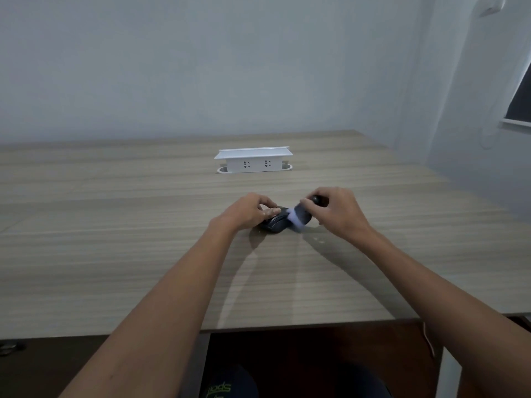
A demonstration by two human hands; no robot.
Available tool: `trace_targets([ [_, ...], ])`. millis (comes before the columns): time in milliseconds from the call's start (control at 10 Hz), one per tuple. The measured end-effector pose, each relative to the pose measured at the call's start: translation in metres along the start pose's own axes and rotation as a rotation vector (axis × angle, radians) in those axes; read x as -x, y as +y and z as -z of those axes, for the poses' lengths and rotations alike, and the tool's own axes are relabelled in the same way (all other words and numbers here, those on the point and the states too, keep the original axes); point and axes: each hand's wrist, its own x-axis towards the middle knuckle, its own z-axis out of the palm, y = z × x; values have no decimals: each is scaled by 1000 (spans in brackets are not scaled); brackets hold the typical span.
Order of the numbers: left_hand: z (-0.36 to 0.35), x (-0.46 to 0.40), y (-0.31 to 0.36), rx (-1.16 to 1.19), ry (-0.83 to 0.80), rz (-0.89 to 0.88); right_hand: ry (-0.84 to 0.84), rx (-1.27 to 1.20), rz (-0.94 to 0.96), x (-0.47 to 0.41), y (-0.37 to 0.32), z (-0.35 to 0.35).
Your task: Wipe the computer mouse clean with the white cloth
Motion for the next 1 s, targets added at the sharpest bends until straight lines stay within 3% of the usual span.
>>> trace_targets([
  [100, 1, 2, 1, 1, -1, 0, -97, -127, -50, 3, -3, -3],
  [300, 5, 7, -2, -24, 8, 31, 56, -91, -172, -4, 20, 2],
  [600, 4, 10, -4, -25, 40, 24, -11, -311, -469, 1, 25, -9],
  [800, 4, 12, -9, -46, 110, 1, -33, -74, -314, 7, 27, -17],
  [1000, 5, 16, -12, -32, 157, -20, -92, 9, -286, 8, 27, -18],
])
